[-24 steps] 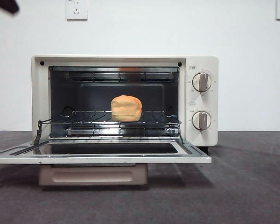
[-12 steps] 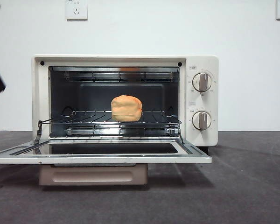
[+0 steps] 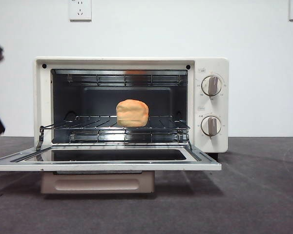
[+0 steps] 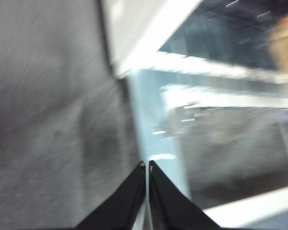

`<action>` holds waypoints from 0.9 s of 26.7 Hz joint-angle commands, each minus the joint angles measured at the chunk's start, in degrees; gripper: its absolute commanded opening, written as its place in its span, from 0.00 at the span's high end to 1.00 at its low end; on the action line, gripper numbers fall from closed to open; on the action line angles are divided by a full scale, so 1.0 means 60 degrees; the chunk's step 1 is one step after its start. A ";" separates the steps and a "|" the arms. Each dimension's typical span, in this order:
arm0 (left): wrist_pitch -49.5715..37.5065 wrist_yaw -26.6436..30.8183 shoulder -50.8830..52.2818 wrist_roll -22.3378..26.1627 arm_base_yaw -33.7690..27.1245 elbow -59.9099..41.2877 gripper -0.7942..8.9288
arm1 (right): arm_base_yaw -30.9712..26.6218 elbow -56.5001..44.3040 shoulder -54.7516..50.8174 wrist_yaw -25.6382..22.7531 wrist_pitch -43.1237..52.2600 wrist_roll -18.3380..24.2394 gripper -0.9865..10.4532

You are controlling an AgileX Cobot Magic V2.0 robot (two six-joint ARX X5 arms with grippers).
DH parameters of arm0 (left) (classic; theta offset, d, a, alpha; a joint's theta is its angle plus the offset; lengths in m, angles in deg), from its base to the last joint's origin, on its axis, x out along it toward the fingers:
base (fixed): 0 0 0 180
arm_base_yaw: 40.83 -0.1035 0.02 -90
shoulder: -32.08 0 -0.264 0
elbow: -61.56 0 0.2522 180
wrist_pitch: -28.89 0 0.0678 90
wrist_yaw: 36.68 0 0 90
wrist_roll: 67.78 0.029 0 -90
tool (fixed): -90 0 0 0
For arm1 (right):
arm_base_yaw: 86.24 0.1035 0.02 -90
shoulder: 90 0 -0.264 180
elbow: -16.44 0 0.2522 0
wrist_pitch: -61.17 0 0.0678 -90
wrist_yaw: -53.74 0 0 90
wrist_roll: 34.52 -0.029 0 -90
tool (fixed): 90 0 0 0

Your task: The left arm flap open the oven, the right arm pick bread and place it into oven, the left arm flap close the oven

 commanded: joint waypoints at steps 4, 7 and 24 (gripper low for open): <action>-0.0397 -0.0044 -0.1392 0.0557 -0.0189 0.0029 0.90 | 0.0087 0.0113 0.0040 0.0025 -0.0127 -0.0069 0.51; -0.0652 -0.0386 -0.1938 0.0557 -0.0189 0.0029 0.90 | 0.0087 0.0113 0.0040 0.0022 -0.0135 -0.0077 0.51; -0.0940 -0.2091 -0.3158 0.0572 -0.0193 0.0029 0.90 | 0.0087 0.0113 0.0040 -0.0004 -0.0127 -0.0138 0.51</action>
